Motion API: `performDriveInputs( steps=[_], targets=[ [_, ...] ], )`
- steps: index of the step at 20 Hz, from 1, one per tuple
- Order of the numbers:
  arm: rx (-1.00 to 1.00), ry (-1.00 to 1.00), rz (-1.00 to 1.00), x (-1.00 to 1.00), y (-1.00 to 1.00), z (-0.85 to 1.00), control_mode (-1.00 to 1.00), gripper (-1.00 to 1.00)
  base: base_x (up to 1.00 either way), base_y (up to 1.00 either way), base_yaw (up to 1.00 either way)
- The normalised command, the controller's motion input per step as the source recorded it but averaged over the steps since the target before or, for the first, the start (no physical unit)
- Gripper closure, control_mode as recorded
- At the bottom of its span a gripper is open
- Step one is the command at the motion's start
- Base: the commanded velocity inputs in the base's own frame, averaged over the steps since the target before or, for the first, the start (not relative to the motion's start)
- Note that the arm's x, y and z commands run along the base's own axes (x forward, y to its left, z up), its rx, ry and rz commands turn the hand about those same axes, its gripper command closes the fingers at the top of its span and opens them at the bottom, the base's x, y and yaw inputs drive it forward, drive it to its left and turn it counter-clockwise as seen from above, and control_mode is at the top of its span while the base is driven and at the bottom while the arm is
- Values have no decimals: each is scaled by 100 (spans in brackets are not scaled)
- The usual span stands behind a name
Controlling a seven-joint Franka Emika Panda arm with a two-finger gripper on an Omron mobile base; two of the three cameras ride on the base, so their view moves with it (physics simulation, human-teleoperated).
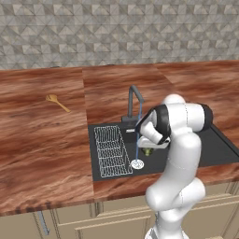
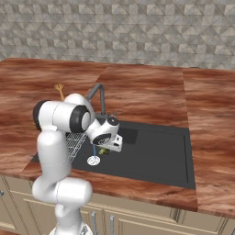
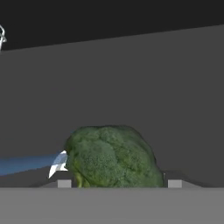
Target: Turn on the sink faucet. Then move the broccoli from the counter to the sink. Turn off the sink. Move the vegetable from the sink to the pot next to the stove. Finally move the pot to the front right burner.
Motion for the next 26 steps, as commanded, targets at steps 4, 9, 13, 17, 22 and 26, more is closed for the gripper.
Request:
performDriveInputs(
  steps=[4, 9, 13, 17, 22, 26],
  targets=[
    [0, 0, 0, 20, 0, -25, -100, 100, 0, 0, 0],
    [0, 1, 0, 15, 0, -29, -100, 100, 0, 0, 0],
    [-1, 0, 0, 15, 2, -36, -100, -100, 0, 0, 0],
    [0, 0, 0, 9, 0, -12, -100, -100, 0, 0, 0],
    [0, 0, 0, -1, 0, 4, -100, -100, 0, 0, 0],
    [0, 0, 0, -15, -1, 34, -100, -100, 0, 0, 0]
  ],
)
